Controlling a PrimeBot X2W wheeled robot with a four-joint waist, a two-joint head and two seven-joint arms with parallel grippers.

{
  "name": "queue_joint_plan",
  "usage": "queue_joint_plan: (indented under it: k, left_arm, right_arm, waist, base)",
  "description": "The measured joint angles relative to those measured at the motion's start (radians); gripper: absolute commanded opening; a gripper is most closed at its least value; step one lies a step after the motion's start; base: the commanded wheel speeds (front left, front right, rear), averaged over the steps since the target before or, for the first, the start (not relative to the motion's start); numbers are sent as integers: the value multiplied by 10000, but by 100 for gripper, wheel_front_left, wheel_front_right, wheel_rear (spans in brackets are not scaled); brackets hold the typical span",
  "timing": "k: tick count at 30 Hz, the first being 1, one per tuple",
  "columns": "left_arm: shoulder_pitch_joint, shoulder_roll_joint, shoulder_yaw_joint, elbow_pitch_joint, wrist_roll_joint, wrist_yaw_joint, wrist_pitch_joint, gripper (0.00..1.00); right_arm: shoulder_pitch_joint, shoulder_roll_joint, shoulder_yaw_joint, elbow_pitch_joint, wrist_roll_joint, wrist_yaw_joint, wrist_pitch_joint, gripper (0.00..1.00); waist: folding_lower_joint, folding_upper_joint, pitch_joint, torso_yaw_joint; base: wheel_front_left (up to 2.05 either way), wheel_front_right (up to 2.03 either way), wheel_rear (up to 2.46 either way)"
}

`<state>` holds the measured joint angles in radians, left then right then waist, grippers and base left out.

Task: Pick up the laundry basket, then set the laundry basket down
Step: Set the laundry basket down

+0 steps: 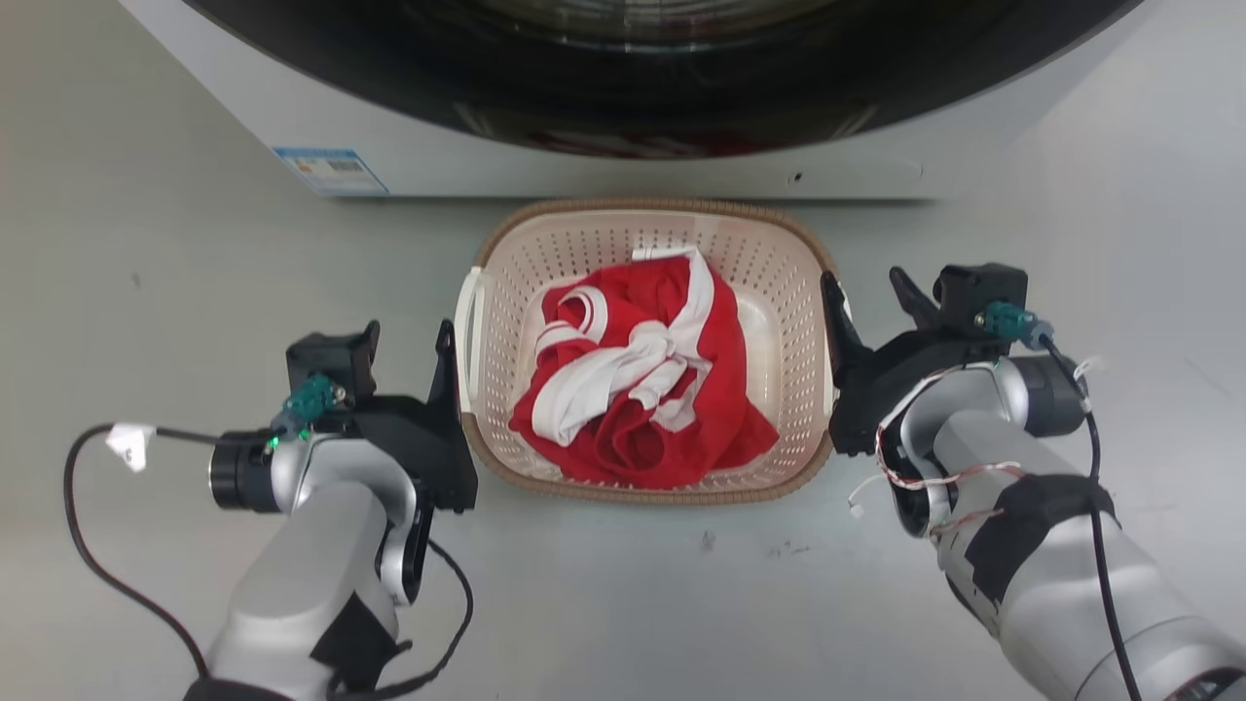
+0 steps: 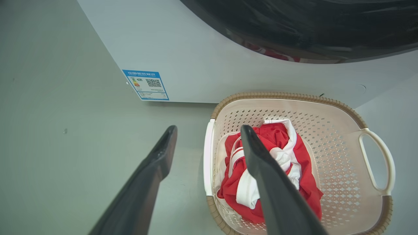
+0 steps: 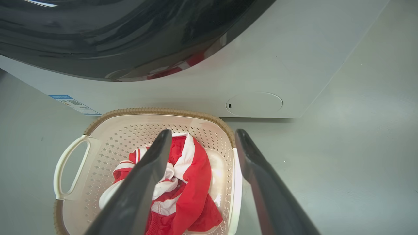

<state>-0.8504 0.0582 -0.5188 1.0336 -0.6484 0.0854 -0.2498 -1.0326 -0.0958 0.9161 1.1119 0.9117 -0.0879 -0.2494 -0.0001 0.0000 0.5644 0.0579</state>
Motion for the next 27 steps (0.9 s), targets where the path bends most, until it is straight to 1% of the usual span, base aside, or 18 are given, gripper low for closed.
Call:
queue_joint_plan:
  k: [6,10,11,13,16,17,21,23,27]
  left_arm:
    - [1047,111,104,-786,418,82,0,100]
    - [1769,113,217,-1367,568,127,0,100]
    - [2193,115,267,-1636,681,169,-2,100]
    - [2666,132,339,-1885,859,203,0,100]
    - [3453,205,518,-2305,957,221,0,100]
    - [3707,234,573,-2439,978,263,0,100]
    - [4643,291,807,-3039,1064,291,0,100]
    - [5060,297,930,-3367,1162,303,0,100]
    - [5842,341,1200,-4013,1396,353,0,100]
  right_arm:
    - [1000,-56,-541,-792,-190,-4,0,100]
    - [1905,-176,-905,-1344,-357,-38,-2,100]
    - [2375,-249,-1076,-1632,-449,-84,0,100]
    - [2831,-282,-1223,-1931,-552,-88,0,100]
    - [3490,-290,-1476,-2429,-821,-121,0,100]
    - [3702,-293,-1578,-2598,-882,-178,0,100]
    - [4619,-320,-1964,-3244,-1133,-194,0,100]
    - [5113,-330,-2167,-3553,-1279,-276,0,100]
    - [6065,-360,-2451,-4167,-1685,-282,0,100]
  waist:
    - [0,-1,-885,-34]
    - [-1,-1,-1483,-62]
    - [-1,0,-1782,-74]
    - [-1,-1,-2078,-85]
    - [-1,-1,-2530,-106]
    - [-1,-1,-2678,-115]
    - [-2,-1,-3274,-164]
    - [-1,-1,-3575,-192]
    - [-1,-1,-4175,-252]
  base:
    - [0,0,0]
    - [0,0,0]
    - [0,0,0]
    - [0,0,0]
    - [0,0,0]
    - [0,0,0]
    - [0,0,0]
    - [0,0,0]
    - [0,0,0]
